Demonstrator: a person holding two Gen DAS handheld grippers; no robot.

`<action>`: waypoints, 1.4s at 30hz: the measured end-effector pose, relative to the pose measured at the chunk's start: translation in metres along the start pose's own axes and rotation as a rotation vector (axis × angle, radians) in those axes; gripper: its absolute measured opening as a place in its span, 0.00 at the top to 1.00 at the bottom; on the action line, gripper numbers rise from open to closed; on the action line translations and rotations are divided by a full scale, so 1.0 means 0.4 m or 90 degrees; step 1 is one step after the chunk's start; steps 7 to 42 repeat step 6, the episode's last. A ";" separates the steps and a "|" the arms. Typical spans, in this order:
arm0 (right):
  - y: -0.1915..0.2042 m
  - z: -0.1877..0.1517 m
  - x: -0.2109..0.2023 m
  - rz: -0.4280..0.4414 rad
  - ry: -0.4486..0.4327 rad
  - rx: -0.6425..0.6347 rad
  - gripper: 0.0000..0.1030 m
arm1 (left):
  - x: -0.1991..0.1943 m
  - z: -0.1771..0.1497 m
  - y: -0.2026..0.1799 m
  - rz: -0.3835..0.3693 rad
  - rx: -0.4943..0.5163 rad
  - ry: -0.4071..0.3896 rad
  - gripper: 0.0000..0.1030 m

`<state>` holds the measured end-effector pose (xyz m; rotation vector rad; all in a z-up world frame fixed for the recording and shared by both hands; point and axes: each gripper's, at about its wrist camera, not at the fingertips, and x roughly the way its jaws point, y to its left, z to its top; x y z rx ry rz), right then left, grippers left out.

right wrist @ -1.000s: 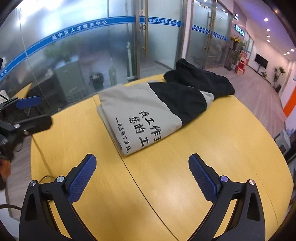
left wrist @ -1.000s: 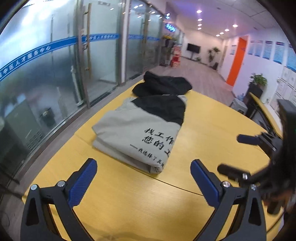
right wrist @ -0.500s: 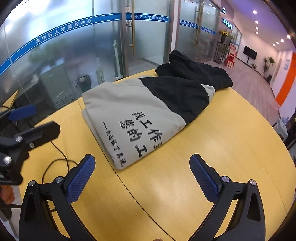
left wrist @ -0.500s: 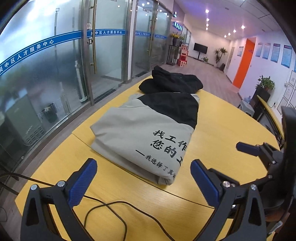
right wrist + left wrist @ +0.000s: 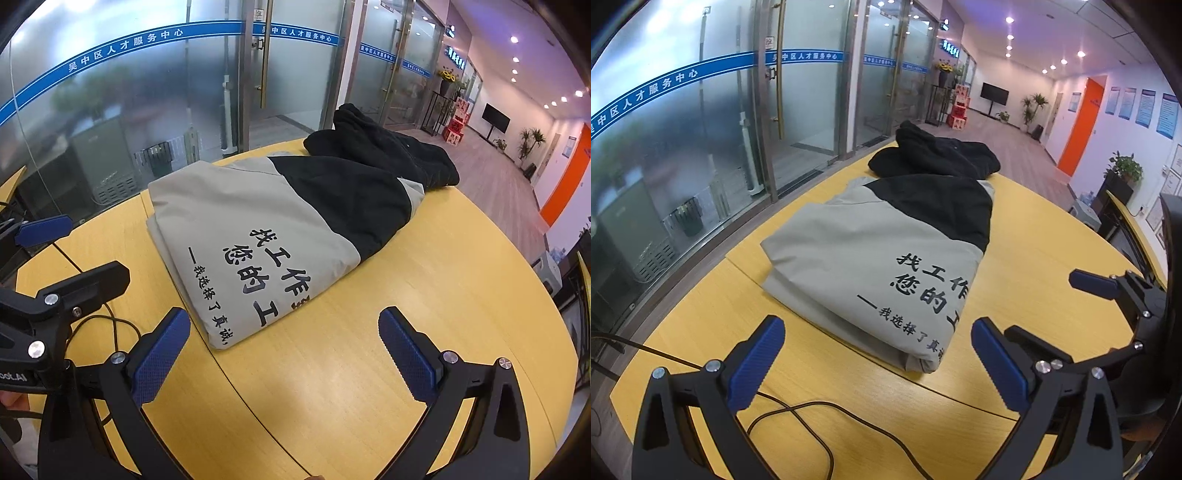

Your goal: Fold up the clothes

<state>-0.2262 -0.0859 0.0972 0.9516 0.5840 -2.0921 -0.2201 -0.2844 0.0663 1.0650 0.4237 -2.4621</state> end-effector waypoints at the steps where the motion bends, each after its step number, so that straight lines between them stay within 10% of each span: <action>1: -0.001 0.000 0.001 0.001 0.002 0.002 0.00 | 0.001 0.000 -0.001 0.001 -0.002 0.003 0.00; 42: -0.004 -0.007 0.007 -0.007 0.012 0.003 0.00 | -0.009 -0.001 0.006 0.004 -0.019 -0.013 0.00</action>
